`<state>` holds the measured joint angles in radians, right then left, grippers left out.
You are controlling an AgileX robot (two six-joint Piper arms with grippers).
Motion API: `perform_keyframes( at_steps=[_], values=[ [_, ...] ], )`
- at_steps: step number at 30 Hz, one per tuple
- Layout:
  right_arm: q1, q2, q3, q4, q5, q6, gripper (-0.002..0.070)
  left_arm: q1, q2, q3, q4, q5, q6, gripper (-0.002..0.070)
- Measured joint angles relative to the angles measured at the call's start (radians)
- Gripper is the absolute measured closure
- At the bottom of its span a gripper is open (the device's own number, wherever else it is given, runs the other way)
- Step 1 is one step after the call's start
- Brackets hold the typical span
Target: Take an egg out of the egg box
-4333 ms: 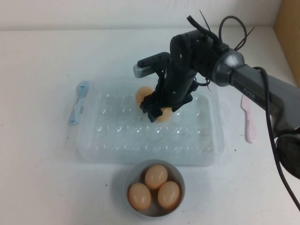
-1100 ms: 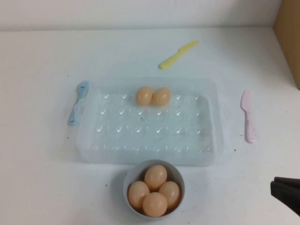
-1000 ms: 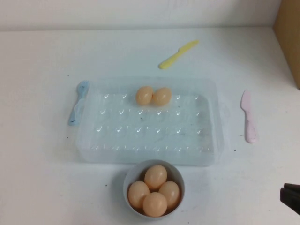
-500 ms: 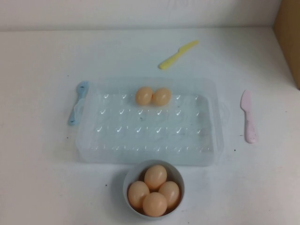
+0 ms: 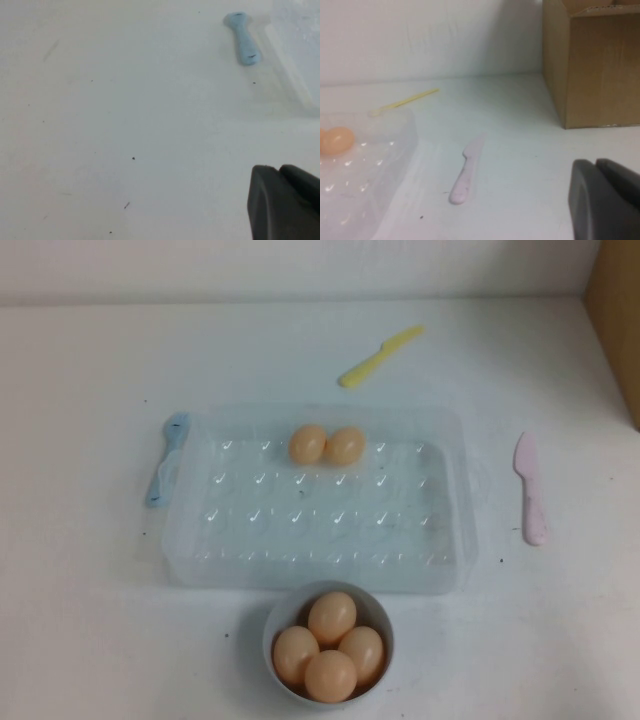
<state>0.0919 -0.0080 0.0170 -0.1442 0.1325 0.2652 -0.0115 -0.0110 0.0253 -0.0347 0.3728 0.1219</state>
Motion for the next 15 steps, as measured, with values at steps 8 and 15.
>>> perform_keyframes(
  at_steps=[8,15],
  values=[
    [-0.026,0.0,0.008,0.221,0.073,-0.241,0.0694,0.0,0.0,0.0,0.0,0.0,0.0,0.0679],
    [-0.078,0.0,0.008,0.232,0.211,-0.282,0.0694,0.0,0.0,0.0,0.0,0.0,0.0,0.0679]
  ],
)
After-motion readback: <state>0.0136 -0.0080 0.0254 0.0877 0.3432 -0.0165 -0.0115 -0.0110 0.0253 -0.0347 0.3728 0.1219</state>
